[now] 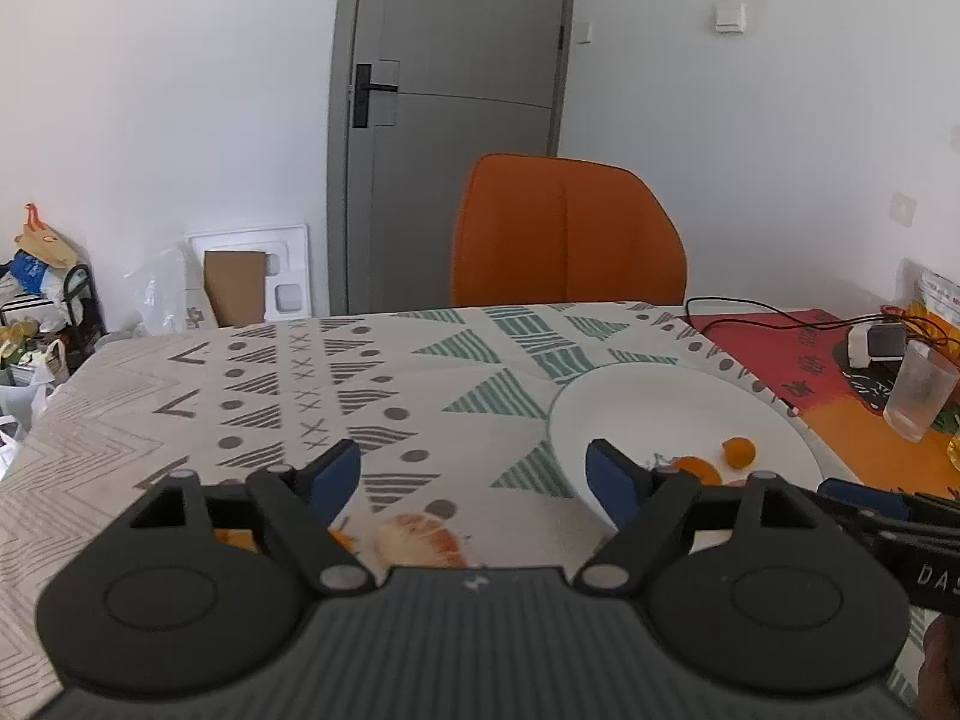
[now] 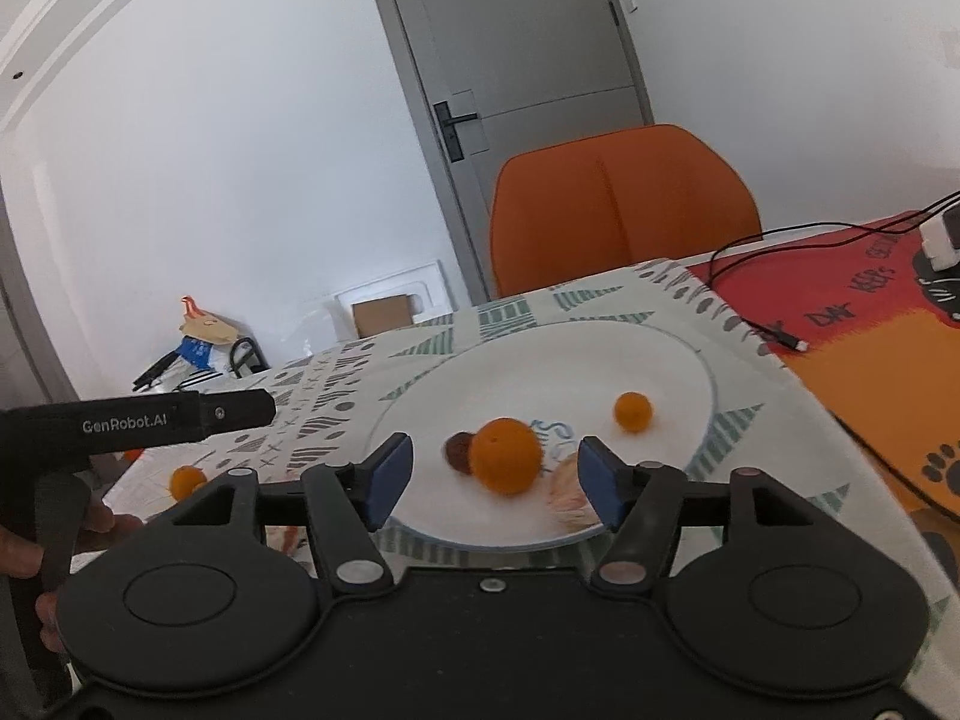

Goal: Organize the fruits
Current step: 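Move both open grippers back toward the remaining fruit on the tablecloth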

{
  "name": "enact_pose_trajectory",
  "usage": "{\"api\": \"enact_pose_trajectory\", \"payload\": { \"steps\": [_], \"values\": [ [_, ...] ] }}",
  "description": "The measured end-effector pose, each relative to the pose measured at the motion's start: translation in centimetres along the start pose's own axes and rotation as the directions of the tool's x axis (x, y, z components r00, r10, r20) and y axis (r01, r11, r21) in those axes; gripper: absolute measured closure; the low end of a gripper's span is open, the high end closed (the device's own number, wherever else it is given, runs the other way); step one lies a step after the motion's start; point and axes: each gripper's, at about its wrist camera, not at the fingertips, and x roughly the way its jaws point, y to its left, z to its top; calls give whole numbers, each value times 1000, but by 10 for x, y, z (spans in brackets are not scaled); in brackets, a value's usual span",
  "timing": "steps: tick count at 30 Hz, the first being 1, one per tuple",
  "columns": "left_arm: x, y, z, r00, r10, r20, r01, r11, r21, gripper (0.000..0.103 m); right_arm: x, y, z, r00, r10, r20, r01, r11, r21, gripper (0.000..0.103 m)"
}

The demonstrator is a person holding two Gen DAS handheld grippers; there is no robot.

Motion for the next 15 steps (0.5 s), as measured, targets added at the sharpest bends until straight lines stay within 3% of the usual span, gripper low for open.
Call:
{"api": "enact_pose_trajectory", "payload": {
  "steps": [15],
  "values": [
    [-24, 41, -10, 999, 50, 18, -49, 996, -71, 12, 3, 38, -2, 1000, 14, 8, -14, 998, -59, 7]
  ]
}}
